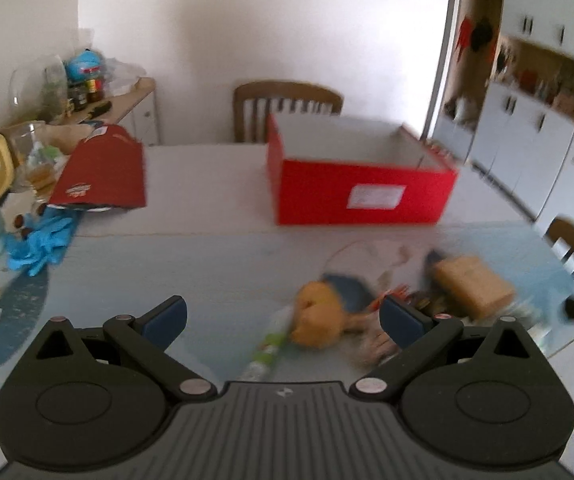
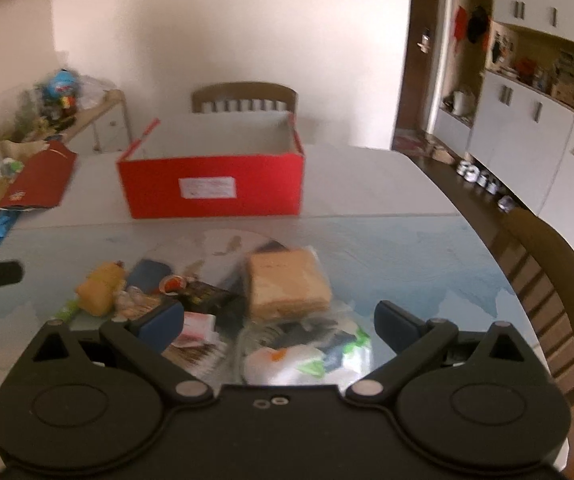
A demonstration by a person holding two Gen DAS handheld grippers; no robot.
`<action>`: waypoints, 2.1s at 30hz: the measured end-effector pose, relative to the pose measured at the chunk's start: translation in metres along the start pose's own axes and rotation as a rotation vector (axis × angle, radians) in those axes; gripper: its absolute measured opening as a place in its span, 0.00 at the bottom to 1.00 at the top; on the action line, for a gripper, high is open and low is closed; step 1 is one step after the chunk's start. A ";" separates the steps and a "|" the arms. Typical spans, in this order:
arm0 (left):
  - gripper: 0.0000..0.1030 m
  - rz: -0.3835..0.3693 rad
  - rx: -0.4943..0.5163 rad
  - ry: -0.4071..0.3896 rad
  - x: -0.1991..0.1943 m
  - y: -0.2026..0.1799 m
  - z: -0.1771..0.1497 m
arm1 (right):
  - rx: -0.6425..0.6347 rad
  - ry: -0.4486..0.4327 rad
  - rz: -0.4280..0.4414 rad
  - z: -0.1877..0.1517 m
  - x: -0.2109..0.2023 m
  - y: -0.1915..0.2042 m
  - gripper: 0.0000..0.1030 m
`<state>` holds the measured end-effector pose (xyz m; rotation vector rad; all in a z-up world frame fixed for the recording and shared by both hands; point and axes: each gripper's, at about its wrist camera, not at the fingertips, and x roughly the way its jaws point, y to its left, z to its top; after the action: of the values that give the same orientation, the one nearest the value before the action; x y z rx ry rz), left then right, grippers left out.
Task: Organize objects
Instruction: 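Grasp the white-green glue stick with the left gripper while the right grasps the wipes bag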
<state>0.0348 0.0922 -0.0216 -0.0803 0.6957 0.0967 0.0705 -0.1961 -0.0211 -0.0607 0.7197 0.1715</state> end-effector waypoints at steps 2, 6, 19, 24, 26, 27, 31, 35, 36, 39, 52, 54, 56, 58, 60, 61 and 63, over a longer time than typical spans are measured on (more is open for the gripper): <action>1.00 0.009 0.034 0.020 0.011 0.005 -0.008 | 0.010 0.017 -0.028 -0.003 0.008 -0.005 0.99; 1.00 0.002 0.095 0.081 0.034 0.012 -0.026 | 0.029 0.059 -0.058 -0.012 0.021 -0.012 0.99; 0.99 -0.037 0.154 0.171 0.086 0.031 -0.046 | 0.090 0.176 -0.106 -0.033 0.066 -0.027 0.97; 0.92 -0.053 0.166 0.182 0.093 0.031 -0.046 | 0.135 0.185 -0.130 -0.025 0.078 -0.031 0.96; 0.91 -0.058 0.175 0.195 0.097 0.031 -0.046 | 0.171 0.201 -0.126 -0.024 0.084 -0.035 0.94; 0.91 -0.059 0.179 0.197 0.098 0.031 -0.046 | 0.191 0.214 -0.127 -0.023 0.087 -0.037 0.92; 0.70 -0.068 0.189 0.217 0.102 0.029 -0.047 | 0.259 0.255 -0.117 -0.025 0.098 -0.044 0.80; 0.60 -0.084 0.191 0.212 0.103 0.029 -0.046 | 0.300 0.278 -0.094 -0.028 0.101 -0.046 0.68; 0.54 -0.092 0.194 0.211 0.103 0.030 -0.046 | 0.296 0.282 -0.094 -0.027 0.103 -0.045 0.65; 0.38 -0.122 0.204 0.213 0.104 0.028 -0.044 | 0.292 0.297 -0.081 -0.027 0.105 -0.042 0.46; 0.16 -0.197 0.196 0.218 0.096 0.030 -0.045 | 0.266 0.256 -0.083 -0.030 0.079 -0.039 0.10; 0.16 -0.206 0.177 0.212 0.092 0.033 -0.045 | 0.260 0.247 -0.084 -0.032 0.071 -0.038 0.08; 0.16 -0.216 0.154 0.211 0.087 0.037 -0.044 | 0.255 0.235 -0.083 -0.031 0.063 -0.038 0.07; 0.16 -0.231 0.128 0.210 0.082 0.040 -0.042 | 0.250 0.217 -0.081 -0.030 0.053 -0.038 0.07; 0.16 -0.247 0.115 0.201 0.075 0.042 -0.040 | 0.237 0.196 -0.077 -0.026 0.042 -0.038 0.06; 0.16 -0.253 0.110 0.199 0.072 0.042 -0.039 | 0.233 0.188 -0.074 -0.025 0.038 -0.039 0.06; 0.16 -0.266 0.097 0.191 0.066 0.042 -0.036 | 0.221 0.173 -0.063 -0.020 0.029 -0.038 0.06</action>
<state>0.0579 0.1345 -0.0931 -0.0887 0.8727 -0.2021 0.0859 -0.2323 -0.0550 0.1135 0.9038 0.0256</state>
